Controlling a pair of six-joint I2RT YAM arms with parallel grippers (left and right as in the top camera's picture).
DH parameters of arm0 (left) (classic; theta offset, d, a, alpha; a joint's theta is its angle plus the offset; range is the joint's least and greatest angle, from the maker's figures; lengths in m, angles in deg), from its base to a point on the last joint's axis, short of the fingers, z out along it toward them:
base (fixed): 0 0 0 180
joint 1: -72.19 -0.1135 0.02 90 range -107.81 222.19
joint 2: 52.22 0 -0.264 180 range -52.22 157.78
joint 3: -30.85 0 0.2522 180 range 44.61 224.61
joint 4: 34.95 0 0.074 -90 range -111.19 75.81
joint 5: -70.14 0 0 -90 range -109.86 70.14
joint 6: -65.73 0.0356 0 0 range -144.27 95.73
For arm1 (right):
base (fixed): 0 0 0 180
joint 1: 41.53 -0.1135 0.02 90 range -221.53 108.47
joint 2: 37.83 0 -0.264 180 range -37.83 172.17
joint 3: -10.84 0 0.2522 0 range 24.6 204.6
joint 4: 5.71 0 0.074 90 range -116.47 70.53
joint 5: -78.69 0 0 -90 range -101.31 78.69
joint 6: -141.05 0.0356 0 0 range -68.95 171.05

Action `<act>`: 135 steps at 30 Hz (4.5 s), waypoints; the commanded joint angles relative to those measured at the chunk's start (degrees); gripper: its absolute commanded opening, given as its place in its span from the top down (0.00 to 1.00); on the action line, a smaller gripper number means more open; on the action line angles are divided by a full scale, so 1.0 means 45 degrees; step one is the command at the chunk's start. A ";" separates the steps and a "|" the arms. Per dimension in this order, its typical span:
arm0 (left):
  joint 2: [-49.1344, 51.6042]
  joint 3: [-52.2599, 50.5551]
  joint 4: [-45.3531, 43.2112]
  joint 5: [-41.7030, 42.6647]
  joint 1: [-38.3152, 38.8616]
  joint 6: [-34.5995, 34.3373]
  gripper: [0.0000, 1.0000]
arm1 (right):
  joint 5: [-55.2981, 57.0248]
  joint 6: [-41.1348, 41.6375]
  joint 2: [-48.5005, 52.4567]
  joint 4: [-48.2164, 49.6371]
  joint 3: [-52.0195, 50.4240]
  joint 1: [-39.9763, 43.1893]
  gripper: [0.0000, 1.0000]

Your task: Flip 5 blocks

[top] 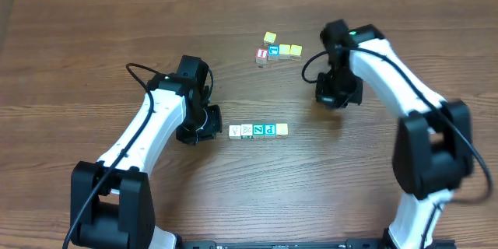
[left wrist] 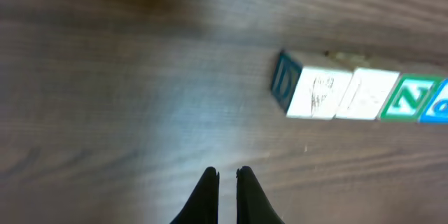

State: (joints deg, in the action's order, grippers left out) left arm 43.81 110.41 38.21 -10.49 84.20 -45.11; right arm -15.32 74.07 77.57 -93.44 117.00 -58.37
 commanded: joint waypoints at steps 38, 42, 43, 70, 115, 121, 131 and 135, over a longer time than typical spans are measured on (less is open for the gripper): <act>0.3648 0.1904 0.0063 0.0058 0.0121 0.0194 0.96 | -0.1151 0.4041 -0.3614 0.8529 -0.7485 -0.1768 0.96; 0.3653 0.1904 0.0019 0.0724 0.0121 0.0695 0.96 | -0.1375 0.4328 -0.3614 1.0093 -0.8344 -0.1768 0.96; 0.3653 0.1904 -0.0039 0.0753 0.0121 0.0690 0.96 | -0.1365 0.4503 -0.3614 1.0355 -0.8514 -0.1768 0.96; 0.3653 0.1899 0.0418 0.0180 0.0087 0.0923 0.96 | -0.2001 0.6178 -0.2540 1.1137 -0.8786 -0.2045 0.96; 0.3657 0.1229 -0.0976 -0.0160 0.0670 -0.0136 0.96 | -0.2035 0.5552 -0.2540 1.0278 -0.7980 -0.2807 0.96; 0.3657 0.1229 -0.0991 -0.0228 0.0670 -0.0131 0.96 | -0.1540 0.5547 -0.2540 1.0287 -0.7980 -0.2909 0.96; 0.3657 0.1229 -0.1064 -0.0238 0.0670 -0.0068 0.96 | -0.1039 0.4731 -0.2540 1.0360 -0.7844 -0.2909 0.96; 0.3657 0.1229 -0.1054 -0.0597 0.0670 -0.0083 0.96 | -0.0821 0.4435 -0.2540 1.0040 -0.7572 -0.2909 0.96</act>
State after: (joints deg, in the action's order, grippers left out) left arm 59.57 116.23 33.42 -11.89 87.44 -45.13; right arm -21.37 95.93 65.63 -47.63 80.83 -71.31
